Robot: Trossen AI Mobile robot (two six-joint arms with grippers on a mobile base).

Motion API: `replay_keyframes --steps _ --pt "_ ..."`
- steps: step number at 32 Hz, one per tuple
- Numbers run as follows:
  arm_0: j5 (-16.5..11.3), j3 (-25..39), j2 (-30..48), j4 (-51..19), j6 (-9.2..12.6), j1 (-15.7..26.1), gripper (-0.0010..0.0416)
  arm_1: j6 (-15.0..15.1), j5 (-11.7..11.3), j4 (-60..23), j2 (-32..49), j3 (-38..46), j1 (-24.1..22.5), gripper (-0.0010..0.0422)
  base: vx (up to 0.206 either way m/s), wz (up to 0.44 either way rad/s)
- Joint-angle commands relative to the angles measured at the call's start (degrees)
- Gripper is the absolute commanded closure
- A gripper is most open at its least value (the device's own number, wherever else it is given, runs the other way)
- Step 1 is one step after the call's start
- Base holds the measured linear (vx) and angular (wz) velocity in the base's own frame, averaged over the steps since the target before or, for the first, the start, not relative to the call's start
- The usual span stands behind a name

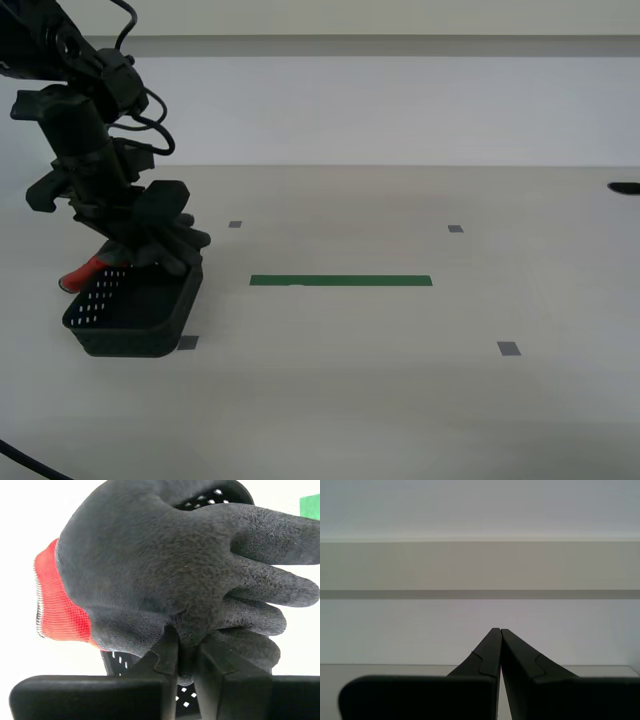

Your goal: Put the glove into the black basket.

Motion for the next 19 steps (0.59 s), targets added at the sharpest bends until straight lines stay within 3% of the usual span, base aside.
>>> replay_keyframes --steps 1,2,3,5,7,8,9,11,15,17,18,19 --pt "0.04 0.04 0.02 0.2 0.0 0.0 0.0405 -0.15 0.0 -0.94 0.02 -0.04 0.02 0.0333 0.0 0.0" --pt "0.04 0.04 0.02 0.2 0.0 0.02 0.0405 -0.28 0.0 -1.05 0.02 -0.02 0.04 0.0318 0.0 0.0" --pt "0.04 0.04 0.02 0.2 0.0 0.02 0.0405 -1.66 0.0 -1.62 0.02 -0.02 0.04 0.0263 0.0 0.0" --pt "0.04 0.04 0.02 0.2 0.0 0.02 0.0405 -1.62 0.02 -2.14 0.02 -0.02 -0.04 0.0222 0.0 0.0" --pt "0.04 0.04 0.02 0.2 0.0 0.02 0.0405 -1.66 0.98 -2.51 -0.04 -0.02 -0.04 0.0172 0.0 0.0" --pt "0.04 0.04 0.02 0.2 0.02 0.0 0.0405 -2.1 2.73 -2.75 -0.04 -0.02 -0.07 0.0146 0.0 0.0" --pt "0.04 0.04 0.02 0.2 0.0 0.02 0.0405 -2.58 3.39 -2.84 -0.04 -0.02 -0.07 0.014 0.0 0.0" --pt "0.04 0.04 0.02 0.2 0.0 0.02 0.0405 -6.8 7.28 -8.24 -0.07 2.25 -0.07 0.0126 0.0 0.0" --pt "0.04 0.04 0.02 0.2 0.0 0.02 0.0405 -6.93 8.11 -15.21 -0.07 7.28 -0.09 0.0126 0.0 0.0" --pt "0.04 0.04 0.02 0.2 0.0 0.0 0.0405 -6.95 9.66 -17.66 -0.11 10.21 -0.09 0.0126 0.0 0.0" --pt "0.04 0.04 0.02 0.2 0.0 0.02 0.0405 -6.99 13.53 -18.99 -0.15 12.26 -0.09 0.0126 0.0 0.0" --pt "0.04 0.04 0.02 0.22 0.0 0.02 0.0405 -6.97 14.78 -19.5 -0.15 12.92 -0.11 0.0126 0.0 0.0"
